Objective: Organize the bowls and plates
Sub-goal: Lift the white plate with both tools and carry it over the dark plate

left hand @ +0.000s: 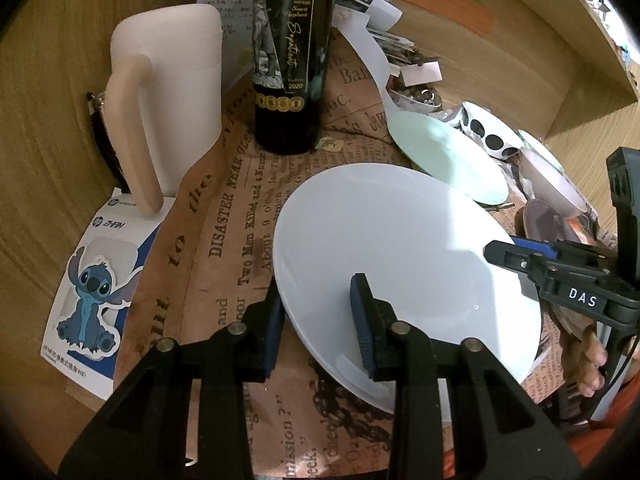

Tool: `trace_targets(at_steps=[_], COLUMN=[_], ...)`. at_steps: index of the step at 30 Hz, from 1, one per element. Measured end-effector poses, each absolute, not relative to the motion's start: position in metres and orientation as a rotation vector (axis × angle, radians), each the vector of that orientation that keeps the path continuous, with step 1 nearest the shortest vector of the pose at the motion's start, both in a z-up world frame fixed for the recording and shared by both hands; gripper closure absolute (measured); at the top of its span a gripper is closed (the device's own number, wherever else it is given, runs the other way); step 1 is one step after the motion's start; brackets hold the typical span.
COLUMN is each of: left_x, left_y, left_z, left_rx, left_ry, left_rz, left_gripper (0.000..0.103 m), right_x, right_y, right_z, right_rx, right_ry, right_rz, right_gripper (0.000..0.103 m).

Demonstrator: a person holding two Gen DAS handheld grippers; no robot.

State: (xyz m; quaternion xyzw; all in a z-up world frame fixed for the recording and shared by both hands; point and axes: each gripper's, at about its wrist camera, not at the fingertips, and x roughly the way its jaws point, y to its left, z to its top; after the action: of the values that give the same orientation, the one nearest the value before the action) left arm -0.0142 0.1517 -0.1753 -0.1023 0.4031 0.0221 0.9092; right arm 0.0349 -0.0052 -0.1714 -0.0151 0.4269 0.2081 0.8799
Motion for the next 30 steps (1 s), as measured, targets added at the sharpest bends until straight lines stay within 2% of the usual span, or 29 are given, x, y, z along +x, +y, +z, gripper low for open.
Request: trace_targets(at_steps=[16, 30], left_x=[-0.03, -0.017], left_y=[0.138, 0.089], left_z=[-0.142, -0.115], left_rx=[-0.215, -0.174], left_ry=[0.736, 0.671], left_rz=[0.06, -0.015], left_gripper=[0.07, 0.071], right_x=[0.018, 0.005], right_y=[-0.018, -0.07], right_z=[-0.139, -0.113], right_rx=[-0.022, 0.007], right_ry=[0.765, 0.679], right_rz=[0.468, 0.408], right_gripper=[0.076, 0.076])
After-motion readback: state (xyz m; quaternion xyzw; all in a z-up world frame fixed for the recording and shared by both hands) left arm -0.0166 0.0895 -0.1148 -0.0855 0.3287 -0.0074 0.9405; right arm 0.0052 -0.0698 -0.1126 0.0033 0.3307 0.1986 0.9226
